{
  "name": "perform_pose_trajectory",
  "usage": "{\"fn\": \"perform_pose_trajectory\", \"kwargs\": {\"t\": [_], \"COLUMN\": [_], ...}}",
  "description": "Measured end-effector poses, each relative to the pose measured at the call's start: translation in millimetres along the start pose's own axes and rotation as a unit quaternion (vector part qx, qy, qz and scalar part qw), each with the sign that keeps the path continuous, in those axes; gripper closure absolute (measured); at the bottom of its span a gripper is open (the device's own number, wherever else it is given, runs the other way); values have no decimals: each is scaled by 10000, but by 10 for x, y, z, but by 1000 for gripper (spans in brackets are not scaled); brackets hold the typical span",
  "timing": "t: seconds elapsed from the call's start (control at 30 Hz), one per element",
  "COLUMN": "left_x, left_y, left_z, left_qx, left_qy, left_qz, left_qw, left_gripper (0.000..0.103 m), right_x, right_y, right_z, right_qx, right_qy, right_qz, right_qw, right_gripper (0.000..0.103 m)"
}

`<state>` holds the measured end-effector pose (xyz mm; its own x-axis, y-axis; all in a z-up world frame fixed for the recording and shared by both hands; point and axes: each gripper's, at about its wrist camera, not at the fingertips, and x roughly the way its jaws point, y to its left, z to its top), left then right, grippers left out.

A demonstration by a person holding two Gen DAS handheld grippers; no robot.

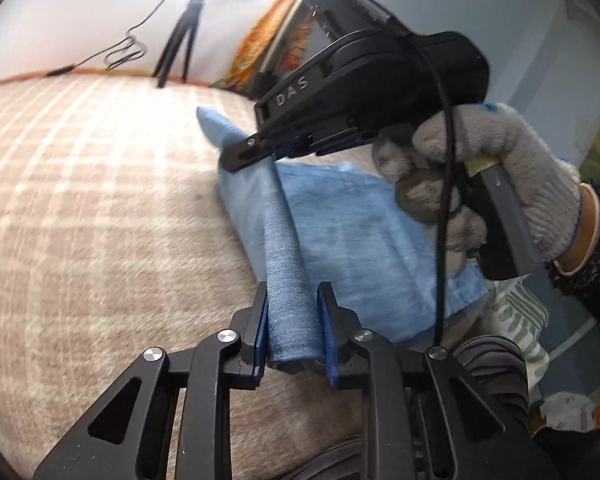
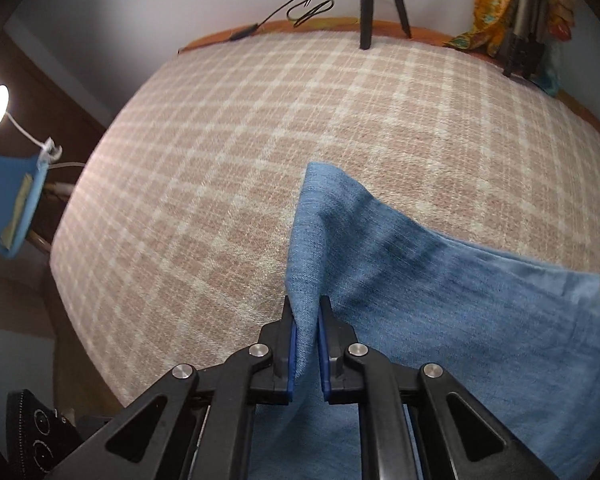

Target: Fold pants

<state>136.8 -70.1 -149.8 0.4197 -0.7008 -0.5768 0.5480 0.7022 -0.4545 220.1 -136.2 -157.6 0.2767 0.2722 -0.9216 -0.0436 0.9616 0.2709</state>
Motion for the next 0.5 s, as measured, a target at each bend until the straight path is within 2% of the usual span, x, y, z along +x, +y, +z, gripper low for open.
{"fn": "perform_pose_trajectory", "kwargs": {"t": [0.17,0.27,0.5], "left_x": [-7,4,103], "left_y": [-185,-284,-582], "left_z": [103,203,350], "left_qx": [308,481,721], "left_qy": [-11,-18,-37], "left_qz": [-102,-196,-486], "left_qw": [9995,9986,9962], "left_gripper": [88,88,89], "right_x": [-296,-357,-580], "right_y": [-300,-295,-523], "right_z": [-158,-209,-263], "right_qx": [452,669,904], "right_qy": [-395,-627,-1009], "right_qz": [370,555,749], "right_qw": [9975,9942,9880], "right_gripper": [97,98,98]}}
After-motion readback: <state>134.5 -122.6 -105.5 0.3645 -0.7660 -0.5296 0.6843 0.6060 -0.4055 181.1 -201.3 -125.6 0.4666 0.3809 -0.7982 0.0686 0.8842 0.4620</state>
